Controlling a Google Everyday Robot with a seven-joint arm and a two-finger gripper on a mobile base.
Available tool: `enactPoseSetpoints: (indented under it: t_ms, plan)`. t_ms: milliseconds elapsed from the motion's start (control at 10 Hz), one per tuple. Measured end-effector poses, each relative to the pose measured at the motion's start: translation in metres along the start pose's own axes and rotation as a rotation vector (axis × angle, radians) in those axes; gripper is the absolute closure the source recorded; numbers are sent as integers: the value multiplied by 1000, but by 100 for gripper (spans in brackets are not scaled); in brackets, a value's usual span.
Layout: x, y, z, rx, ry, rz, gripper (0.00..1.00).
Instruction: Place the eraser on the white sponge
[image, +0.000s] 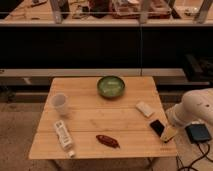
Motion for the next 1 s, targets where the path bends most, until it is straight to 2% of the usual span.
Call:
enactPoseSetpoints:
  t_ms: [200,400,700,1000]
  plan:
    - [7,9,18,-8,36,-12,20]
    - [9,16,29,-19,40,-8,20]
    - [8,22,54,-49,-3,12,20]
    - [15,18,66,-37,4,6,20]
